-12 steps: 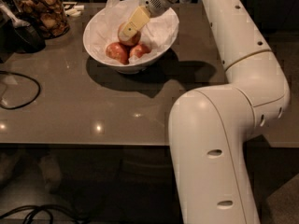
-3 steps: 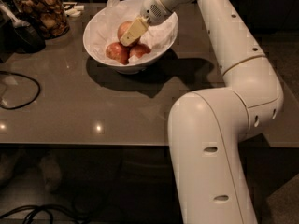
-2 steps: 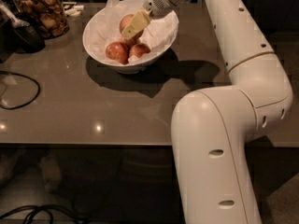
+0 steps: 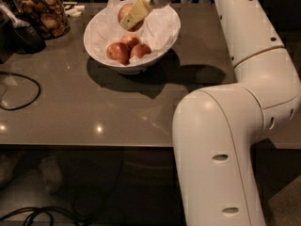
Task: Pick apple from white bowl
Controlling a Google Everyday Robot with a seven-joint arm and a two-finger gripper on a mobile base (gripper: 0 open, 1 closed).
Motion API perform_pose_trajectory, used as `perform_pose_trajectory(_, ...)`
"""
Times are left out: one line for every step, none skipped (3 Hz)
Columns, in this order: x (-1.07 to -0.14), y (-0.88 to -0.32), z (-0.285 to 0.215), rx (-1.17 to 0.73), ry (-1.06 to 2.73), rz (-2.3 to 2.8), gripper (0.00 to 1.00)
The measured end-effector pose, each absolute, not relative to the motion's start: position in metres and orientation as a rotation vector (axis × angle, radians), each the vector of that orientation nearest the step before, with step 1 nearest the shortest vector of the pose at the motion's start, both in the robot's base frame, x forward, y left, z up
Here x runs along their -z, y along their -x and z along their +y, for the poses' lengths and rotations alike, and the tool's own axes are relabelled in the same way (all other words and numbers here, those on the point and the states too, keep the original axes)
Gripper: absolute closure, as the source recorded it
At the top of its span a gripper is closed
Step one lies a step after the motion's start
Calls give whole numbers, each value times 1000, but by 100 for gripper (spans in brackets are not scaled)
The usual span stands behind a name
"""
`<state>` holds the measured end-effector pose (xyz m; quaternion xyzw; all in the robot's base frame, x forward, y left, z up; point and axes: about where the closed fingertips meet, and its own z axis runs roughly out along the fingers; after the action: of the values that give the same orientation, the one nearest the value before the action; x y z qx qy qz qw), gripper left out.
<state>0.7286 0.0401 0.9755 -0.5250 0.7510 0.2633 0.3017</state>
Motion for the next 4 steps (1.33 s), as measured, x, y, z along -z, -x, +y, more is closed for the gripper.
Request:
perform_pose_trajectory(-993,-718,42,-714,1387,1988,100)
perform_pose_trajectory(-1018,-700,43,-746,1384,1958,100)
perform_pose_trajectory(-1043,-682,43,-774,1368,1938,100)
perform_pose_trajectory(-1060,-666,37,-807,1327,1932,100)
